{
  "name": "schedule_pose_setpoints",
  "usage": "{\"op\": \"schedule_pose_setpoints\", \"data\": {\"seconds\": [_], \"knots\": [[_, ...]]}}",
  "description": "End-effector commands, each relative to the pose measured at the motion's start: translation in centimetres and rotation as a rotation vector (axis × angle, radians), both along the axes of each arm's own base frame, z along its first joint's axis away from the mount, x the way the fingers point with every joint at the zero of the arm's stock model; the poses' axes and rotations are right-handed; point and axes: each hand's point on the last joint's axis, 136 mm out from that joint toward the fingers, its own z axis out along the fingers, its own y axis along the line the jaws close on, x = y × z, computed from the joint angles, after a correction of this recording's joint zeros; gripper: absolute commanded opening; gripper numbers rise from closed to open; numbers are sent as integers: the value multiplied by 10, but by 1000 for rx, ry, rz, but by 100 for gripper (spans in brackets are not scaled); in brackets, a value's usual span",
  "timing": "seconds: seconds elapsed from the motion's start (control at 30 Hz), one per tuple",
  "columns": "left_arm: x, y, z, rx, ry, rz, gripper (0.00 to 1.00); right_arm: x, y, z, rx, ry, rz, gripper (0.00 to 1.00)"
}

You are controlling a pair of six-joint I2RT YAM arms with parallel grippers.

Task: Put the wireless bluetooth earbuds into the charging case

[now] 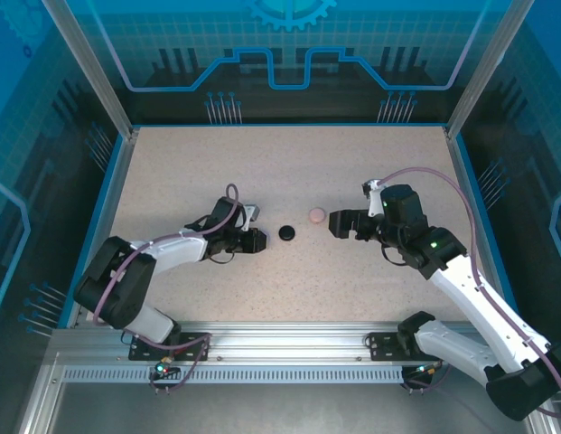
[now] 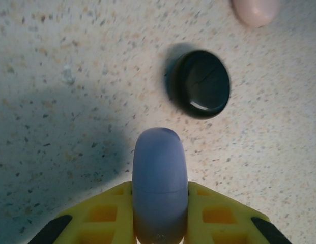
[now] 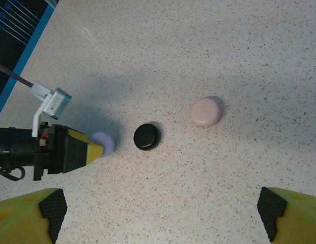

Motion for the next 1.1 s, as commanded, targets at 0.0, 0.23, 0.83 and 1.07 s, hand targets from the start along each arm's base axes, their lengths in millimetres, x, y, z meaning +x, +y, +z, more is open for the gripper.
{"op": "schedule_pose_setpoints", "data": {"seconds": [0.0,0.23,0.83,1.07], "knots": [[0,-2,-1,-12,43,4,10,-2,-5,-5,-2,21,-9,100],[0,8,-9,61,42,9,34,1,-9,-3,-15,12,-27,100],[21,74,110,168,-376,131,78,39,-96,36,-271,-205,-298,100],[38,152,142,331,-707,410,99,68,-116,-21,-349,-420,-278,100]]}}
